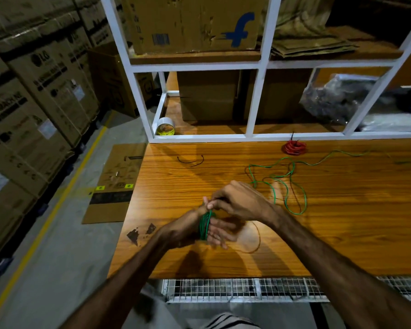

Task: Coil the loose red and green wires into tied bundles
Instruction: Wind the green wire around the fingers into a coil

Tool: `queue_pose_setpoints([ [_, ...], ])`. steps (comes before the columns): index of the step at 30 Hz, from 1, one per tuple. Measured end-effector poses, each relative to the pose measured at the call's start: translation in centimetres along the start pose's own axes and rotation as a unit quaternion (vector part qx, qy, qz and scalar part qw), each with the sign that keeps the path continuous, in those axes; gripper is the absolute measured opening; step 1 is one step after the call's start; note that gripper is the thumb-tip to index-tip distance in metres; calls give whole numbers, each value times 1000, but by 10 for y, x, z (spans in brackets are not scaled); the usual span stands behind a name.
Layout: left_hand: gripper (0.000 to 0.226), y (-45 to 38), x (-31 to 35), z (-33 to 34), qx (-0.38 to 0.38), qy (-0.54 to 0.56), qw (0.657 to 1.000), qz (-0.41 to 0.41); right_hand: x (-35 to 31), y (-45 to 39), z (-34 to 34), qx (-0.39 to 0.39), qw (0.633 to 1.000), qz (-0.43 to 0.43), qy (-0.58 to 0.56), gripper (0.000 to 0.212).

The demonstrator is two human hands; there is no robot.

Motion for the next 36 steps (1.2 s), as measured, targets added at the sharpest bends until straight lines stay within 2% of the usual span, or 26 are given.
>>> queue_pose_setpoints([
  [2, 119, 4, -1, 9, -87, 7, 996, -12, 5, -2, -2, 12, 998, 10, -56, 46],
  [4, 117, 12, 4, 15, -130, 47, 990, 4, 7, -4, -2, 23, 993, 14, -111, 48],
  [5, 107, 15, 7, 17, -141, 61, 988, 18, 6, -4, -1, 27, 991, 15, -132, 46],
  [8, 55, 24, 16, 27, -159, 93, 980, 72, 6, -6, 8, 36, 977, 25, -207, 39],
  [9, 45, 28, 21, 28, -172, 116, 974, 94, 9, -6, 11, 43, 971, 32, -231, 41],
  [12, 47, 42, 47, 25, -215, 204, 937, 187, 16, 1, 20, 63, 964, 51, -252, 48],
  [15, 61, 46, 69, 19, -198, 277, 905, 254, 18, 9, 30, 75, 971, 60, -218, 38],
  [18, 68, 46, 84, 9, -150, 299, 894, 298, 13, 9, 40, 36, 979, 77, -184, 41],
  [20, 72, 42, 88, -4, -95, 327, 887, 313, 9, 11, 39, 25, 987, 71, -145, 48],
  [22, 71, 32, 89, -18, 0, 343, 881, 325, 6, 12, 38, 17, 991, 66, -118, 50],
  [24, 65, 22, 83, -36, 133, 314, 878, 337, 0, 10, 40, -5, 995, 59, -83, 47],
  [26, 60, 17, 79, -50, 239, 228, 879, 344, -8, 9, 41, -33, 997, 49, -50, 46],
  [29, 58, 9, 76, -61, 333, 33, 895, 294, -10, 9, 34, -45, 998, 38, 2, 48],
  [33, 55, 6, 61, -68, 311, -108, 922, 206, 4, 10, 18, -25, 999, 28, 38, 50],
  [36, 52, 0, 36, -60, 243, -183, 946, 116, 1, 10, 6, -17, 999, 12, 33, 35],
])
Point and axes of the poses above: each hand's wrist, its own y-axis away from the middle knuckle, its own z-axis out of the palm, x = y × z, the point moved 8 cm from there along -y, towards the middle knuckle, and after that the axes turned 3 degrees about -x, right-handed, at the moved point
